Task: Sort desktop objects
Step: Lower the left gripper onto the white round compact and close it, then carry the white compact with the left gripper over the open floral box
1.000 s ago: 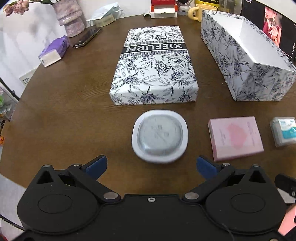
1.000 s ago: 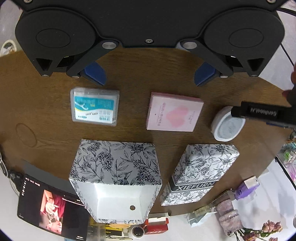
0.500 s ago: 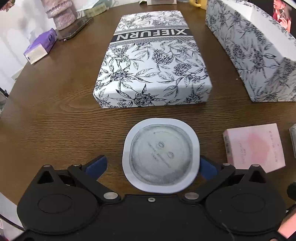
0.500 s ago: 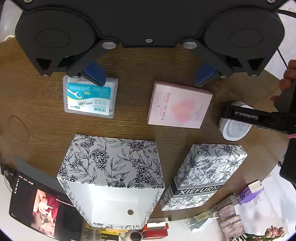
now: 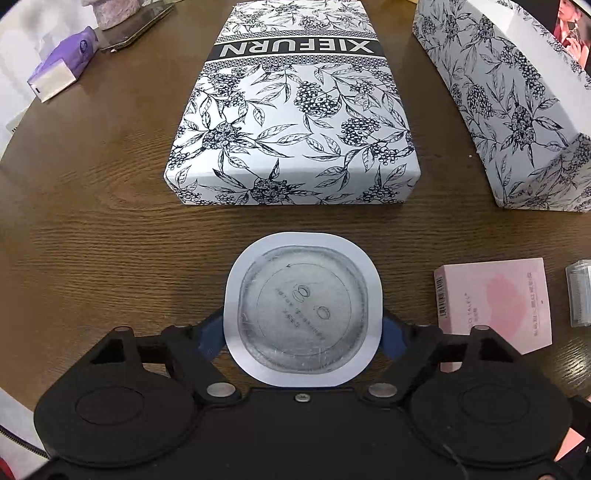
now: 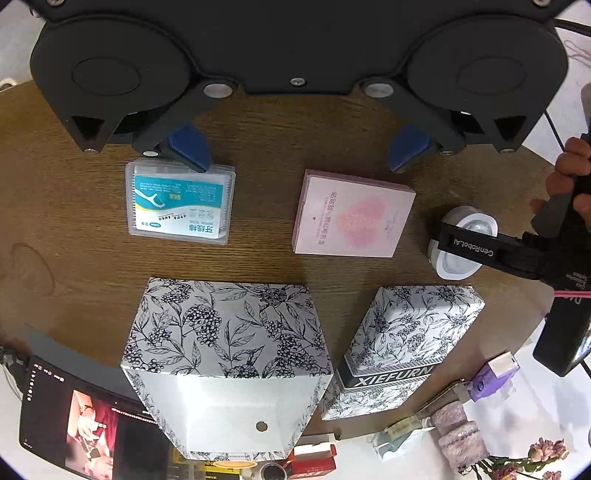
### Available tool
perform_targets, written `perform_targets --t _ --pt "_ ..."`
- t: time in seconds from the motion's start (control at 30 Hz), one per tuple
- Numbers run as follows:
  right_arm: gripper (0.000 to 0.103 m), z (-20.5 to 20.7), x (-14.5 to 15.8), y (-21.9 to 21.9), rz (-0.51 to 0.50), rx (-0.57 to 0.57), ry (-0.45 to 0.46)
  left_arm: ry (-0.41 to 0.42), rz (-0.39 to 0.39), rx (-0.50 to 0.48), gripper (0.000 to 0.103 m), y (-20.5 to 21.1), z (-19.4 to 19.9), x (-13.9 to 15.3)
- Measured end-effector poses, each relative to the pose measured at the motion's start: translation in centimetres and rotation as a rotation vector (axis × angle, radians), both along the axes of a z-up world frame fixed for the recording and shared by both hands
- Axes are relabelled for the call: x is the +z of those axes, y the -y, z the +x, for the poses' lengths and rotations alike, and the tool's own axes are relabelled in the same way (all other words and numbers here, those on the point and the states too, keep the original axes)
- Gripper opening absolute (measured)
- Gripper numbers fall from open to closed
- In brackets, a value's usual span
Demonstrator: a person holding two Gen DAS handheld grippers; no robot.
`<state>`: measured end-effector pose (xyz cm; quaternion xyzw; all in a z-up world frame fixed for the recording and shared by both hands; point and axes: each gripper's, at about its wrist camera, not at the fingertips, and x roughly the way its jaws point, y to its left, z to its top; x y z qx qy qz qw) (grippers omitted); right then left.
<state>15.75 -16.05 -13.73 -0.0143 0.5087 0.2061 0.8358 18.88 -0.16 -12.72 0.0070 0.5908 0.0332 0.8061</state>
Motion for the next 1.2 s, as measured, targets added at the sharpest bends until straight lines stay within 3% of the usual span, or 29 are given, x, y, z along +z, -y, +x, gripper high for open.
perform_targets --t 0.37,0.57,0.97,1.2 --pt "0.103 -0.1 1.2 2.1 0.037 0.042 0.009 0.026 0.048 -0.024 0.079 1.1 -1.2 1.5" --pt "0.103 -0.3 3.3 4.1 0.094 0.094 0.029 0.097 0.07 -0.042 0.08 3.4 -3.2 5.8" --pt "0.103 -1.6 10.1 6.8 0.15 0.101 0.182 0.237 0.049 -0.157 0.08 8.5 -4.0 15.2" --pt "0.103 0.3 11.7 7.7 0.15 0.049 0.209 0.26 0.031 -0.271 0.08 11.0 -0.3 17.4"
